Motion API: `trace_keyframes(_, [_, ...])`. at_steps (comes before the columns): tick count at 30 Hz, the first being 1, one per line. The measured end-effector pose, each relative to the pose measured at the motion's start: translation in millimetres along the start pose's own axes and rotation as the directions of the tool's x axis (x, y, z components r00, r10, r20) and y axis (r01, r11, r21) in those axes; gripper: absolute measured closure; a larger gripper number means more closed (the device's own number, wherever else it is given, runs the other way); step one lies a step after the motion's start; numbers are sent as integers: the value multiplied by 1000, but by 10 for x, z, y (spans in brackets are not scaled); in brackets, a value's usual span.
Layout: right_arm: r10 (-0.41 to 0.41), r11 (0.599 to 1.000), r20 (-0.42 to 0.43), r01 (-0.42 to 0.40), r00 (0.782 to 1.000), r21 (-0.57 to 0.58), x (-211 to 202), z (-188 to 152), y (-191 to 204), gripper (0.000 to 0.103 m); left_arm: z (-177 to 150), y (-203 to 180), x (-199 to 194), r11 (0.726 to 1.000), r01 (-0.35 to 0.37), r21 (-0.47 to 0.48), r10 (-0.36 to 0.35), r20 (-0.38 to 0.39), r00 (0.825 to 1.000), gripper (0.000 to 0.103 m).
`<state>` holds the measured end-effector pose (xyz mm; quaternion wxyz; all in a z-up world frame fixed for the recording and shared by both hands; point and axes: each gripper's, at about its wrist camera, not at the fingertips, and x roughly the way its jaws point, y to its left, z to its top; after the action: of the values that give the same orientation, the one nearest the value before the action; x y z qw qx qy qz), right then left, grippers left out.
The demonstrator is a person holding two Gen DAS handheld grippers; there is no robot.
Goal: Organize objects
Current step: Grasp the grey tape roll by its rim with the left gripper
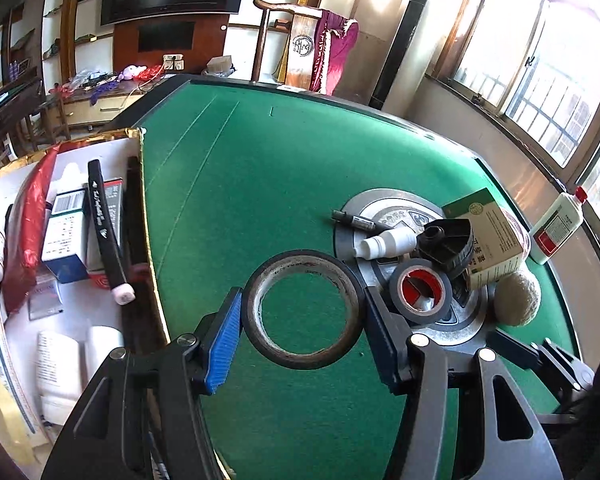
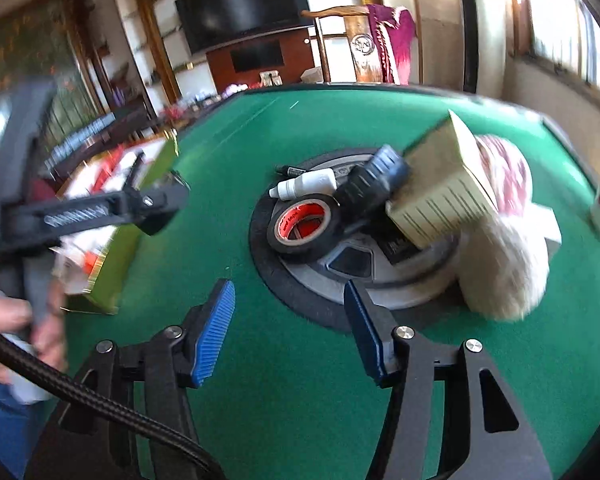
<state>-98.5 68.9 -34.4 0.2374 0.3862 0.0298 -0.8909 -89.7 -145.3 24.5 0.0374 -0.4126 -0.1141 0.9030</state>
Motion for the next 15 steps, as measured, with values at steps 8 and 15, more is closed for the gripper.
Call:
trace_keyframes(8, [-125,986,-30,121,992,-111,371,175,117,47,37,51,43,1000,-14,-25,14,10,1000,51])
trace_keyframes(15, [-152,982,-49,145,987,-123,515,242,96,47,47,76,23,999,-9,-35,9,13,1000,51])
